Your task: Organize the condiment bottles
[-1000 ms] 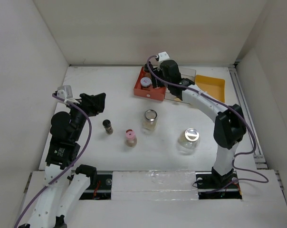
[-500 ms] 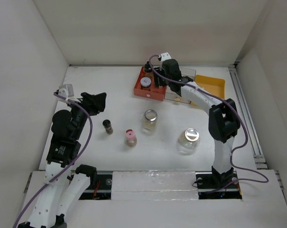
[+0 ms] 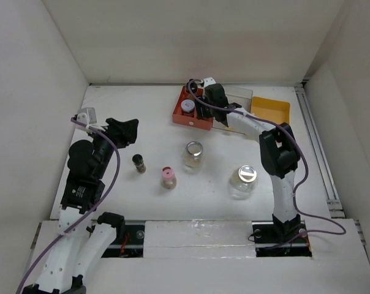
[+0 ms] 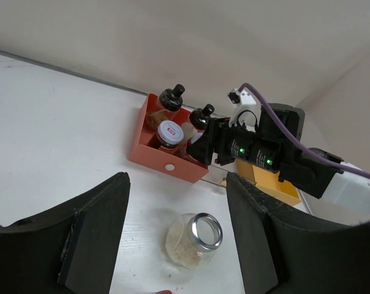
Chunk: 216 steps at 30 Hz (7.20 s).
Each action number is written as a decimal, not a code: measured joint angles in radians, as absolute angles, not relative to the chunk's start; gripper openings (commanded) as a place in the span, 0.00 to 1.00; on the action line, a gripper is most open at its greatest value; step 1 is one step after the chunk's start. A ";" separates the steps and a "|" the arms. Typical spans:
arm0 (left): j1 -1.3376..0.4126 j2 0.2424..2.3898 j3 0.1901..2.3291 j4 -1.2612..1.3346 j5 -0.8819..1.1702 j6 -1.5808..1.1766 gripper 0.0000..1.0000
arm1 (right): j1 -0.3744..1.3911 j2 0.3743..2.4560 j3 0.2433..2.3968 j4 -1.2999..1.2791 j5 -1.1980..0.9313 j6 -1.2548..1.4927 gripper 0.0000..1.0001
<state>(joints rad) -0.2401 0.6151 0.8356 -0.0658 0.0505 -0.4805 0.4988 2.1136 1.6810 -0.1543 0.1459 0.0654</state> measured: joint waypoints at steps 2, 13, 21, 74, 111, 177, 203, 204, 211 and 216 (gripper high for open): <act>-0.240 0.620 0.836 -0.064 0.054 -0.481 0.65 | 0.499 2.126 1.681 -0.154 0.144 0.070 0.60; -0.240 0.653 0.862 -0.073 0.078 -0.487 0.89 | 0.499 2.133 1.687 -0.110 0.139 0.086 0.87; -0.240 0.722 0.980 -0.096 0.136 -0.540 0.98 | 0.505 2.019 1.654 -0.096 0.149 0.093 0.92; -0.240 0.687 0.878 -0.068 0.195 -0.538 0.99 | 0.818 1.681 1.111 -0.117 0.148 0.109 0.97; -0.241 0.762 0.857 -0.026 0.281 -0.532 0.99 | 0.370 1.603 1.406 -0.129 0.232 0.086 0.55; -0.241 0.755 0.844 -0.001 0.318 -0.540 0.99 | 0.321 1.691 1.430 -0.128 0.247 0.118 1.00; -0.256 0.650 0.845 -0.035 0.299 -0.538 0.99 | 0.897 0.971 0.789 -0.849 0.580 0.739 1.00; -0.256 0.650 0.845 -0.035 0.299 -0.538 0.99 | 0.881 0.971 0.785 -0.854 0.583 0.745 1.00; -0.256 0.650 0.845 -0.043 0.299 -0.538 0.99 | 0.727 0.970 0.750 -0.791 0.538 0.676 1.00; -0.256 0.652 0.845 -0.044 0.298 -0.538 0.99 | 0.699 0.971 0.724 -0.723 0.481 0.612 1.00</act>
